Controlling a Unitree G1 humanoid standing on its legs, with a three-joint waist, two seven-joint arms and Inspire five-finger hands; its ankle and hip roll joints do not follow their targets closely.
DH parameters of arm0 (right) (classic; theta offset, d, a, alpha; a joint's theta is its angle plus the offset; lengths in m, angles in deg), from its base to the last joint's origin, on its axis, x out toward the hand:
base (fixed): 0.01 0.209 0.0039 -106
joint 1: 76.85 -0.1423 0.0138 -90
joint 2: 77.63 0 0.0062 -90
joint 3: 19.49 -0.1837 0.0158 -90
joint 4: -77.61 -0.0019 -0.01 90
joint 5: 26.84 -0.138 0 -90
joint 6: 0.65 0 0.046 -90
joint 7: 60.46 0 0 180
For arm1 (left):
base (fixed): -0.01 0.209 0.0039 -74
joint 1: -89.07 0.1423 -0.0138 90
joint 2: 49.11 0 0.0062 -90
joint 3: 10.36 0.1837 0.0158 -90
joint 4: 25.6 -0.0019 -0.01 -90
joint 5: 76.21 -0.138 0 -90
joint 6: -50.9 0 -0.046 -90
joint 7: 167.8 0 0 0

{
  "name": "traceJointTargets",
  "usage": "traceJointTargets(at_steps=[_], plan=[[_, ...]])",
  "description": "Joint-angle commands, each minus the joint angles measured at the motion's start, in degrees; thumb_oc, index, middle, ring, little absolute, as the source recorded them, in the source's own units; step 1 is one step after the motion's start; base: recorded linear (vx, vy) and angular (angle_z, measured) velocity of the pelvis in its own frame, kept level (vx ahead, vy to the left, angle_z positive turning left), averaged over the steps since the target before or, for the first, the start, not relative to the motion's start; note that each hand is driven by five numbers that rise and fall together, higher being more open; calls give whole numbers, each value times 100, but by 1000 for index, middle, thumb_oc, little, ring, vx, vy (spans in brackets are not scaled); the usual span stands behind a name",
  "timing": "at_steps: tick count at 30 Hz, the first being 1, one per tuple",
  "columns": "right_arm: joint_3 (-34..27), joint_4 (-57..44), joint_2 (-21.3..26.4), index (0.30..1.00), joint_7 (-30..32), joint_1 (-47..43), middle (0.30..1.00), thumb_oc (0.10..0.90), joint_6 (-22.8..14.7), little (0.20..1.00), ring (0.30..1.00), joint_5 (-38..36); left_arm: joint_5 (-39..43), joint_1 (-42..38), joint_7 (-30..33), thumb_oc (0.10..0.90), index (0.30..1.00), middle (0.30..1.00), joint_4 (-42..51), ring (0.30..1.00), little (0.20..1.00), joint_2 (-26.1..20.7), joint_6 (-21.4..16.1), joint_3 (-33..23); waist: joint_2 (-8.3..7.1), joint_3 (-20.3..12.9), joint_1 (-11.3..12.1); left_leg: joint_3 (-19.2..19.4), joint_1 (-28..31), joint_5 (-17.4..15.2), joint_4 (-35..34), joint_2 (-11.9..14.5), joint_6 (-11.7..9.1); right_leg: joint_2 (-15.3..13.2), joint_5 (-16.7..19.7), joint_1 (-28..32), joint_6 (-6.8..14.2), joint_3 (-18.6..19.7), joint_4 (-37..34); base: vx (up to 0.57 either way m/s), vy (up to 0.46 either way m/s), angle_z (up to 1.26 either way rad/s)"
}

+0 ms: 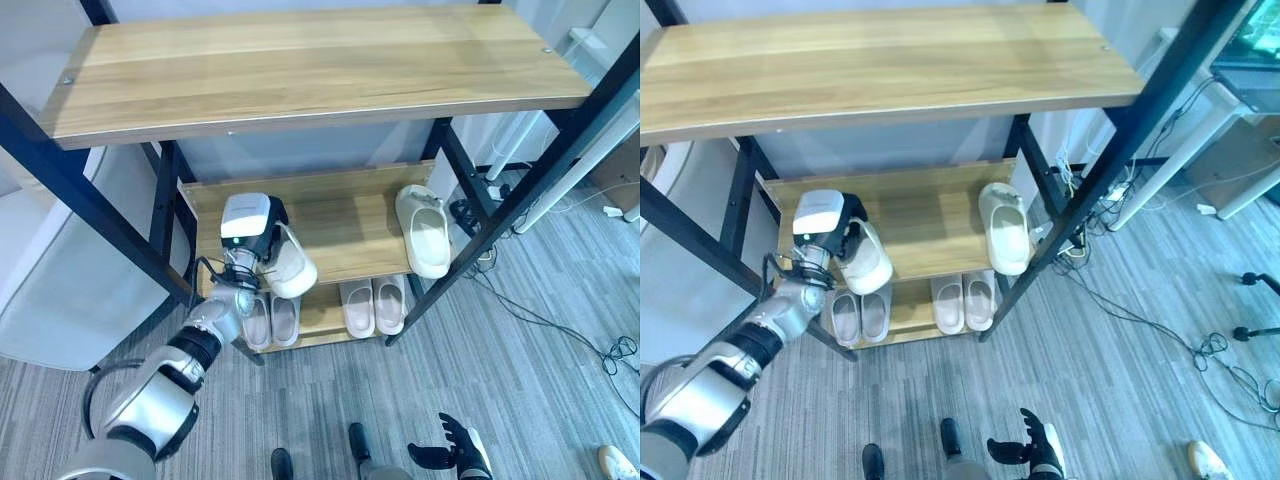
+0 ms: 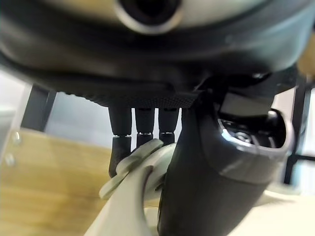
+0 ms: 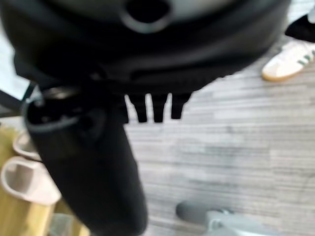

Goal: Arrange the slippers neatly on the shoe rack.

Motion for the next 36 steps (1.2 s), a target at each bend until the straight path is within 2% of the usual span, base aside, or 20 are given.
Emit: traceJointTargets(at_steps=[1, 7, 9, 10, 11, 13, 15, 16, 17, 18, 19, 20, 21, 23, 26, 28, 30, 32, 34, 36], plan=[[-293, -340, 270, 900, 295, 77, 900, 800, -130, 900, 900, 67, 335, -326, 618, 400, 300, 300, 848, 300, 300, -112, -606, -742, 108, -58, 150, -166, 318, -588, 17, -204, -5, 49, -870, 463, 285, -151, 33, 20, -103, 3], [-336, -431, 284, 900, 318, -28, 900, 800, -96, 900, 900, 166, 364, 837, 540, 400, 300, 300, 2252, 300, 300, -302, -1004, -1244, 122, -138, 254, -199, 735, -559, 17, -49, -66, 161, -1017, 896, 153, -173, 46, 2, -140, 8], [-245, -742, 261, 900, 206, 434, 900, 800, -276, 900, 900, 328, -306, 1194, 995, 400, 300, 300, 3058, 300, 300, -776, -990, -1491, 60, -36, 227, -150, 804, -708, 458, 111, -131, 272, -1154, 1029, 88, -132, 226, -30, -167, 8], [-235, -749, 262, 900, 206, 446, 900, 800, -277, 900, 900, 330, -319, 1224, 990, 400, 300, 300, 3084, 300, 300, -779, -981, -1504, 57, -28, 225, -144, 802, -740, 506, 117, -133, 276, -1164, 1039, 85, -125, 242, -70, -193, -1], [-264, -781, 352, 900, 164, 527, 900, 800, -333, 900, 900, 363, -823, 1462, 978, 400, 300, 300, 3681, 300, 300, -1059, -852, -1484, -26, 104, 296, -163, 641, -804, 1230, 252, -198, 334, -1246, 1172, 13, -177, 360, -123, -209, -6], [-242, -1008, 430, 900, 230, 591, 900, 800, -419, 900, 900, 418, -815, 1488, 917, 400, 300, 300, 3951, 300, 300, -856, -990, -1481, -158, 394, 377, -207, 57, -625, 2393, 370, -210, 356, -1298, 1385, -76, -245, 391, -219, -245, 1], [-332, -1221, 496, 900, 272, 544, 900, 800, -426, 900, 900, 374, -747, 1523, 934, 400, 300, 300, 4091, 300, 300, -769, -1131, -1452, -208, 530, 447, -151, -397, -554, 3139, 246, -132, 349, -1264, 1431, -129, -295, 366, -188, -121, 20], [-336, -1344, 531, 900, 302, 498, 900, 800, -438, 900, 900, 384, -785, 1559, 918, 400, 300, 300, 4153, 300, 300, -764, -1177, -1448, -207, 540, 500, -150, -623, -686, 3280, 20, -69, 372, -1218, 1405, -125, -288, 335, -73, -50, 10], [-344, -1480, 533, 900, 327, 478, 900, 800, -459, 900, 900, 404, -819, 1589, 895, 400, 300, 300, 4205, 300, 300, -747, -1214, -1453, -224, 503, 540, -101, -796, -881, 3188, -246, 38, 388, -1195, 1412, -103, -273, 286, 0, 0, 0], [-347, -1495, 534, 900, 329, 491, 900, 800, -450, 900, 900, 407, -822, 1597, 890, 400, 300, 300, 4213, 300, 300, -745, -1216, -1455, -229, 478, 544, -86, -804, -906, 3190, -263, 65, 368, -1203, 1412, -85, -266, 265, 97, -26, -14], [-322, -1660, 507, 900, 328, 499, 900, 800, -448, 900, 900, 391, -817, 1711, 813, 400, 300, 300, 4237, 300, 300, -650, -1278, -1391, -227, 418, 594, 128, -1034, -966, 2714, -655, 237, 499, -1158, 1461, -61, -174, 183, 97, -6, -16], [-322, -1669, 516, 900, 329, 512, 900, 800, -441, 900, 900, 391, -817, 1719, 811, 400, 300, 300, 4236, 300, 300, -642, -1282, -1392, -231, 398, 616, 156, -1017, -954, 2671, -664, 249, 482, -1149, 1459, -52, -147, 166, 224, 23, -38], [-187, -1857, 495, 900, 289, 433, 900, 800, -382, 900, 900, 474, -886, 1871, 821, 400, 300, 300, 4252, 300, 300, -609, -1337, -1358, -139, 294, 689, 19, -697, -799, 1862, -779, 363, 651, -1105, 1559, -38, 183, 74, 201, 65, -42], [-87, -1785, 455, 900, 364, 375, 900, 800, -347, 900, 900, 599, -931, 1953, 900, 400, 300, 300, 4113, 300, 300, -598, -1261, -1314, -176, 209, 766, -182, -546, -728, 1581, -951, 433, 665, -1151, 1611, -37, 271, 66, 221, 50, -73], [-54, -1645, 311, 900, 355, 284, 900, 800, -280, 900, 900, 606, -887, 2048, 800, 400, 300, 300, 3958, 300, 300, -579, -1236, -1251, -224, 131, 775, 14, -109, -698, 1124, -816, 494, 622, -1417, 1489, -34, 188, 646, 139, 28, -88], [-66, -1658, 214, 900, 331, 186, 900, 800, -206, 900, 900, 634, -902, 2163, 747, 400, 300, 300, 3959, 300, 300, -672, -1227, -1351, -203, 178, 883, 231, 103, -759, 962, -630, 445, 356, -1537, 1184, 200, -406, 1218, 19, -42, -66], [-86, -1689, 179, 900, 289, 199, 900, 800, -142, 900, 900, 761, -918, 2180, 679, 400, 300, 300, 3923, 300, 300, -682, -1186, -1422, -166, 190, 849, 341, 298, -819, 874, -468, 403, -2, -1441, 944, 356, -799, 1541, 34, -70, -79], [-182, -1641, 191, 900, 254, 201, 900, 800, -119, 900, 900, 785, -912, 2079, 603, 400, 300, 300, 3787, 300, 300, -619, -1173, -1334, -37, 265, 716, 217, 426, -856, 808, -388, 397, -230, -1370, 639, 407, -777, 1830, 29, -31, -25], [-287, -1673, 179, 900, 263, 223, 900, 800, -114, 900, 900, 721, -841, 2016, 591, 400, 300, 300, 3734, 300, 300, -543, -1229, -1291, 61, 316, 554, 74, 511, -872, 736, -386, 403, -358, -1274, 394, 459, -494, 1884, 40, -14, 29], [-378, -1754, 204, 900, 256, 308, 900, 800, -120, 900, 900, 685, -825, 1935, 619, 400, 300, 300, 3567, 300, 300, -493, -1232, -1213, 85, 314, 412, -49, 604, -920, 718, -434, 397, -424, -1183, 364, 496, -164, 1715, 85, -51, 70]])
